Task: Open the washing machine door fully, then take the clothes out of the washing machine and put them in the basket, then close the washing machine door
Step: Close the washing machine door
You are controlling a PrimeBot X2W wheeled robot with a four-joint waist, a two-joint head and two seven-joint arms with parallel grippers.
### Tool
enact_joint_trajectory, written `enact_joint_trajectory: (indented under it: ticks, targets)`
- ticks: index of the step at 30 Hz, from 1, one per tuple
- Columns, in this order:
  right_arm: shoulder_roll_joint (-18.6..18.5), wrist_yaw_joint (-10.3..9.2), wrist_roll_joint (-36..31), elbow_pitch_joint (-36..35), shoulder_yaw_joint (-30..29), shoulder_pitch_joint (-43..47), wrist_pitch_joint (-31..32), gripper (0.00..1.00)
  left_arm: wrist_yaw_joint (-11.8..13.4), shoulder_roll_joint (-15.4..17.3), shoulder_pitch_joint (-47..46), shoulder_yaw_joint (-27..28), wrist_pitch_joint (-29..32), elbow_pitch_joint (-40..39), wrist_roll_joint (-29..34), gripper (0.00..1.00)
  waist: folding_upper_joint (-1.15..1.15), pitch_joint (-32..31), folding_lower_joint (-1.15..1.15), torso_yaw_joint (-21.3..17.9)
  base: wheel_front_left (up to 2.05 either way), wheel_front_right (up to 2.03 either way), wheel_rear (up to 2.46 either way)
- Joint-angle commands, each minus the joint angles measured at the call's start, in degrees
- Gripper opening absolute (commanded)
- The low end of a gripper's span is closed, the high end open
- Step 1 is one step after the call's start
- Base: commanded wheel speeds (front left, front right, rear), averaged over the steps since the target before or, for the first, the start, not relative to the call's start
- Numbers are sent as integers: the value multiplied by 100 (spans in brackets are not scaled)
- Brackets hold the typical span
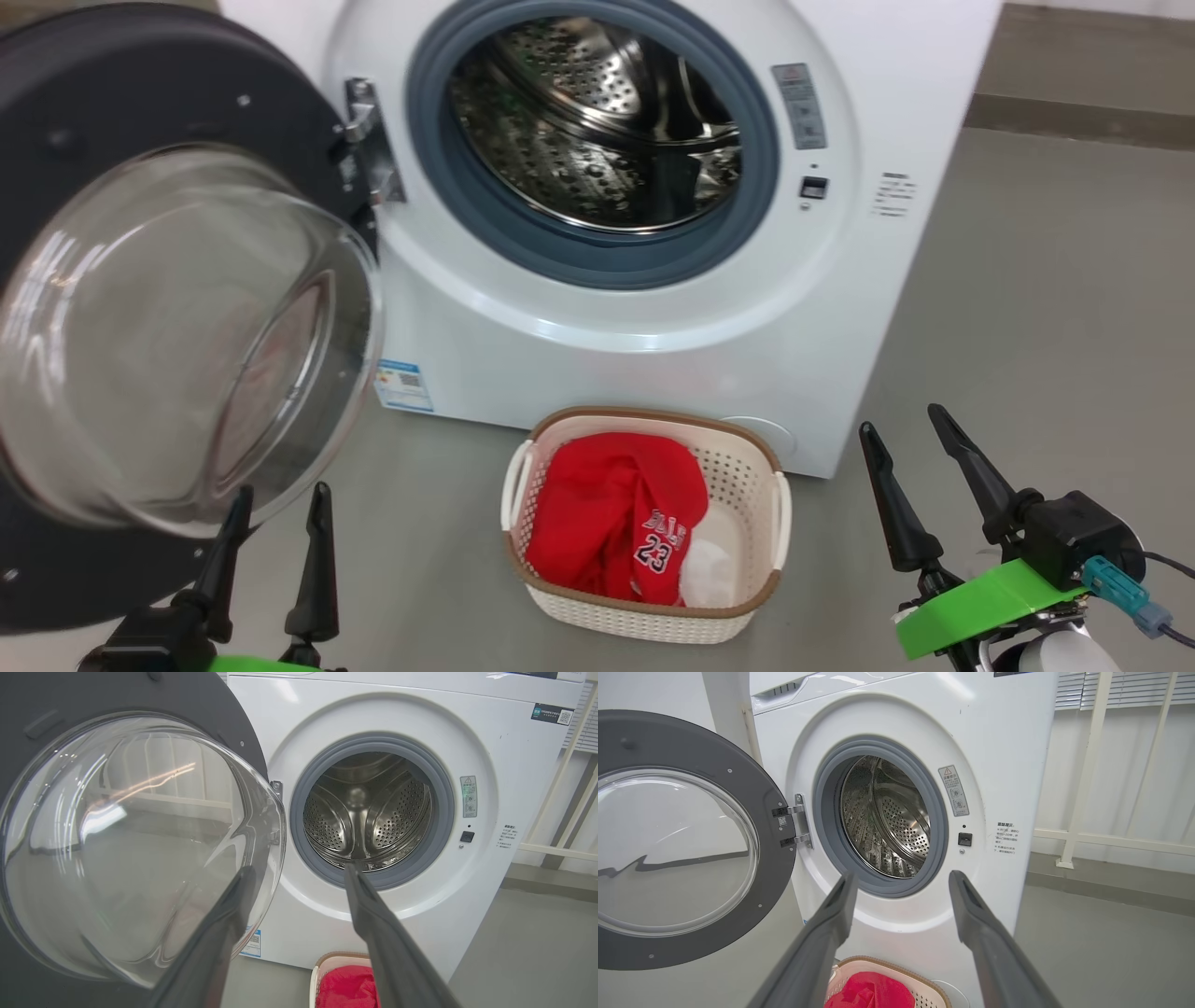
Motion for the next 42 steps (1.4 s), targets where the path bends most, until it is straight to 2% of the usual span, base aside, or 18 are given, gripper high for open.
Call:
enact_joint_trajectory:
  ticks: [1,17,33,34,35,39,42]
  targets:
    - [-27,36,2,-168,146,-62,-36,100,53,55,-39,177,-69,-197,47,100,0,-4,0,369,0,0,0]
    - [-26,36,-34,-194,231,-51,-36,100,232,55,55,96,-69,-389,99,100,0,-71,0,1130,0,0,0]
    - [9,36,-30,-195,272,-60,-36,100,302,63,113,111,-69,-509,101,100,0,-76,0,1272,0,0,0]
    - [11,36,-32,-194,277,-59,-36,100,299,74,104,110,-69,-549,117,29,0,-72,0,1263,0,0,0]
    - [10,36,-31,-193,282,-58,-36,100,300,77,95,112,-69,-600,133,0,0,-68,0,1252,0,0,0]
    - [-31,36,-21,-184,283,-52,-36,100,342,116,-40,204,-69,-871,189,0,0,-36,0,1212,0,0,0]
    - [-72,36,-19,-174,305,-68,-36,100,501,235,-261,411,-69,-1116,313,0,0,2,0,1163,0,0,0]
